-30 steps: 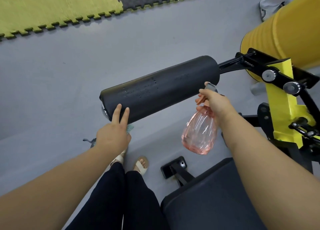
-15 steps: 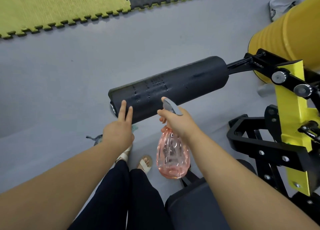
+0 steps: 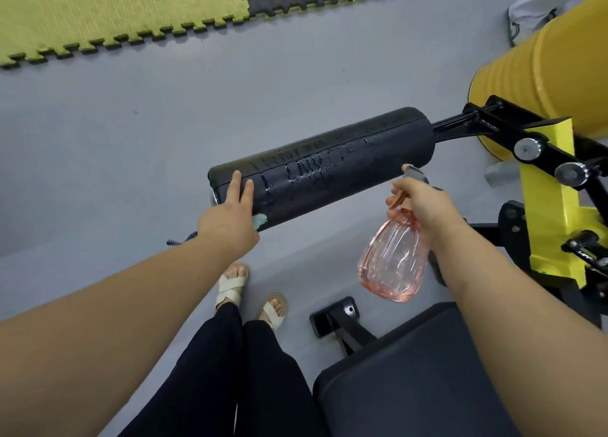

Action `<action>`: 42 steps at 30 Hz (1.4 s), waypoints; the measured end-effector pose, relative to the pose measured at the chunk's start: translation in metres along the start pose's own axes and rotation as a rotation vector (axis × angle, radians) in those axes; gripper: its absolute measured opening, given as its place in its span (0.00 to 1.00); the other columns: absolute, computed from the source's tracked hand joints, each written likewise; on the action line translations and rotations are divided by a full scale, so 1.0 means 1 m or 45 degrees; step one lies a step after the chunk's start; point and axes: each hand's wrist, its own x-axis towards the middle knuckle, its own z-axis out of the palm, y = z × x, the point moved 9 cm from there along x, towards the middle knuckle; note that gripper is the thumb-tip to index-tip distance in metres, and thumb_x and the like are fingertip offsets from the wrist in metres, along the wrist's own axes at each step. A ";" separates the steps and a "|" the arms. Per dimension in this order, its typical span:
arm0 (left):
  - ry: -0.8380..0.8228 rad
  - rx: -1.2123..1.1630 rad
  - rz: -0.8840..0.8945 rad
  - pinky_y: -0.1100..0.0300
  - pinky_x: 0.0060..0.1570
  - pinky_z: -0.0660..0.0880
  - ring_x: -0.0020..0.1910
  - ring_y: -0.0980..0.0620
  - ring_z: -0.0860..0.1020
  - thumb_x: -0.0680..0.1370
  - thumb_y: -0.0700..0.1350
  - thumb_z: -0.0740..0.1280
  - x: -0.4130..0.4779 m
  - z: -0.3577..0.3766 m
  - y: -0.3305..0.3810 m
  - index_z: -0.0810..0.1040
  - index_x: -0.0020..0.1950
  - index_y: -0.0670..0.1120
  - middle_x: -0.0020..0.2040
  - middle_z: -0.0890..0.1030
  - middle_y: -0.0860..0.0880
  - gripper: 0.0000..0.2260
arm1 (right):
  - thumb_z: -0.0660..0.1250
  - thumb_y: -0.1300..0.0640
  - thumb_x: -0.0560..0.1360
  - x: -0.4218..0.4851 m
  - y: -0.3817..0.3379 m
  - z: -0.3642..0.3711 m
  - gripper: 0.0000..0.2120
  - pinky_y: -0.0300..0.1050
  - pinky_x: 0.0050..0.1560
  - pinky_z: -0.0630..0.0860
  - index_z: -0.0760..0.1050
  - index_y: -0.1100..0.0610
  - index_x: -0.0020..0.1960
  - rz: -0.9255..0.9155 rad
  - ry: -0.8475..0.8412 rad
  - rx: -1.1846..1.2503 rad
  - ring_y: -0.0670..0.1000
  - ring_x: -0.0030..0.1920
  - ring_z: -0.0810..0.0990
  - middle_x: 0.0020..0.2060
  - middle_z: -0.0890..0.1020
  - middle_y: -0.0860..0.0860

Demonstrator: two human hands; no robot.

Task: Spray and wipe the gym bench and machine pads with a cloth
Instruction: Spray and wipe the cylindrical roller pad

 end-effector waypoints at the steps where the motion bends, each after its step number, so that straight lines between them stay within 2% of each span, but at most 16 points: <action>1: -0.002 0.008 0.009 0.57 0.34 0.68 0.41 0.45 0.71 0.76 0.48 0.63 -0.001 0.001 0.000 0.40 0.77 0.48 0.77 0.36 0.50 0.38 | 0.65 0.55 0.76 0.000 -0.002 -0.003 0.07 0.37 0.31 0.77 0.75 0.60 0.47 -0.002 0.012 0.005 0.48 0.29 0.77 0.38 0.79 0.54; 4: 0.003 0.067 0.025 0.57 0.33 0.68 0.39 0.46 0.71 0.76 0.47 0.63 -0.006 0.007 0.001 0.40 0.77 0.48 0.77 0.35 0.49 0.38 | 0.66 0.55 0.75 -0.001 -0.006 -0.010 0.10 0.37 0.31 0.77 0.76 0.61 0.52 0.018 0.051 0.079 0.48 0.31 0.78 0.41 0.80 0.54; 8: -0.015 0.146 0.070 0.58 0.33 0.69 0.41 0.46 0.75 0.76 0.48 0.63 -0.020 0.019 0.008 0.42 0.77 0.48 0.76 0.35 0.48 0.37 | 0.65 0.55 0.76 -0.009 -0.007 0.002 0.08 0.39 0.33 0.78 0.76 0.60 0.47 0.023 0.009 0.081 0.48 0.31 0.78 0.41 0.81 0.55; 10: -0.032 0.150 0.108 0.58 0.36 0.70 0.45 0.46 0.78 0.76 0.49 0.63 -0.027 0.025 0.012 0.43 0.77 0.48 0.77 0.38 0.49 0.37 | 0.65 0.55 0.75 -0.018 -0.008 0.022 0.08 0.41 0.35 0.74 0.76 0.57 0.53 -0.013 -0.088 0.031 0.47 0.29 0.77 0.39 0.80 0.53; 12: -0.013 0.121 0.141 0.58 0.37 0.69 0.47 0.45 0.78 0.76 0.51 0.63 -0.030 0.025 0.014 0.46 0.77 0.48 0.77 0.42 0.50 0.36 | 0.66 0.56 0.75 -0.029 -0.011 0.050 0.15 0.41 0.33 0.71 0.73 0.49 0.62 -0.107 -0.252 -0.023 0.47 0.26 0.77 0.37 0.79 0.51; 14: 0.030 0.083 0.129 0.59 0.36 0.69 0.47 0.45 0.78 0.76 0.51 0.63 -0.027 0.019 0.009 0.45 0.77 0.49 0.77 0.41 0.51 0.36 | 0.67 0.55 0.76 -0.045 -0.010 0.080 0.18 0.38 0.31 0.72 0.71 0.44 0.64 -0.167 -0.413 -0.122 0.49 0.30 0.78 0.40 0.79 0.52; 16: 0.049 0.058 0.066 0.59 0.34 0.69 0.44 0.46 0.77 0.76 0.51 0.63 -0.021 0.014 -0.001 0.42 0.77 0.49 0.77 0.36 0.51 0.37 | 0.66 0.56 0.76 -0.059 -0.003 0.105 0.14 0.37 0.29 0.74 0.73 0.49 0.61 -0.171 -0.506 -0.189 0.50 0.33 0.78 0.44 0.80 0.54; 18: 0.034 0.054 0.024 0.58 0.32 0.68 0.40 0.47 0.75 0.76 0.51 0.63 -0.017 0.012 -0.008 0.42 0.77 0.49 0.76 0.35 0.51 0.38 | 0.66 0.56 0.76 -0.067 0.005 0.123 0.06 0.37 0.31 0.76 0.76 0.57 0.50 -0.153 -0.530 -0.271 0.49 0.32 0.77 0.45 0.80 0.56; 20: 0.026 0.046 0.030 0.58 0.33 0.69 0.41 0.47 0.75 0.77 0.52 0.63 -0.017 0.013 -0.010 0.43 0.77 0.49 0.77 0.36 0.51 0.37 | 0.65 0.55 0.75 -0.066 0.012 0.131 0.07 0.38 0.32 0.76 0.75 0.59 0.43 -0.136 -0.509 -0.304 0.48 0.29 0.77 0.41 0.80 0.55; 25: 0.055 -0.152 0.078 0.58 0.39 0.71 0.54 0.45 0.77 0.77 0.51 0.61 -0.023 0.005 -0.009 0.54 0.76 0.53 0.77 0.44 0.53 0.29 | 0.67 0.52 0.75 -0.045 0.009 0.099 0.08 0.34 0.28 0.72 0.75 0.57 0.49 -0.113 -0.258 -0.124 0.48 0.29 0.79 0.42 0.80 0.51; 28: 0.089 -0.241 0.147 0.56 0.45 0.73 0.58 0.45 0.75 0.77 0.50 0.60 -0.026 -0.007 0.003 0.60 0.73 0.55 0.77 0.51 0.54 0.24 | 0.65 0.54 0.76 -0.033 0.004 0.063 0.05 0.38 0.31 0.74 0.73 0.55 0.45 -0.111 -0.088 0.018 0.49 0.31 0.79 0.40 0.78 0.51; 32: 0.045 -0.444 0.285 0.54 0.52 0.74 0.58 0.47 0.75 0.79 0.48 0.59 -0.028 -0.024 0.037 0.70 0.67 0.55 0.67 0.67 0.53 0.16 | 0.66 0.52 0.75 -0.022 0.004 0.030 0.10 0.36 0.29 0.73 0.74 0.59 0.50 -0.053 -0.010 0.129 0.46 0.28 0.79 0.38 0.79 0.50; 34: -0.052 -0.577 0.383 0.54 0.54 0.73 0.56 0.49 0.75 0.79 0.51 0.60 -0.032 -0.030 0.066 0.73 0.63 0.55 0.60 0.72 0.53 0.13 | 0.67 0.51 0.74 -0.019 0.006 0.018 0.10 0.38 0.33 0.75 0.75 0.57 0.47 -0.063 -0.018 0.189 0.46 0.27 0.79 0.38 0.79 0.49; 36: -0.207 -0.666 0.508 0.57 0.56 0.70 0.58 0.54 0.74 0.75 0.57 0.65 -0.043 -0.033 0.103 0.71 0.65 0.55 0.59 0.72 0.56 0.19 | 0.68 0.50 0.74 -0.020 0.007 0.007 0.08 0.44 0.39 0.77 0.75 0.54 0.41 -0.127 -0.043 0.316 0.48 0.28 0.79 0.38 0.79 0.48; 38: -0.413 -0.647 0.599 0.59 0.61 0.66 0.62 0.57 0.70 0.68 0.63 0.71 -0.054 -0.027 0.141 0.62 0.72 0.56 0.63 0.69 0.59 0.36 | 0.68 0.49 0.75 -0.023 0.005 -0.007 0.08 0.48 0.42 0.78 0.77 0.52 0.41 -0.261 -0.051 0.435 0.48 0.31 0.79 0.39 0.80 0.48; 42: -0.539 -0.430 0.637 0.58 0.62 0.68 0.62 0.52 0.73 0.60 0.62 0.77 -0.053 -0.009 0.192 0.53 0.74 0.58 0.66 0.72 0.53 0.49 | 0.65 0.48 0.76 -0.025 0.015 -0.047 0.09 0.47 0.44 0.78 0.79 0.51 0.44 -0.391 0.040 0.634 0.49 0.35 0.80 0.44 0.82 0.47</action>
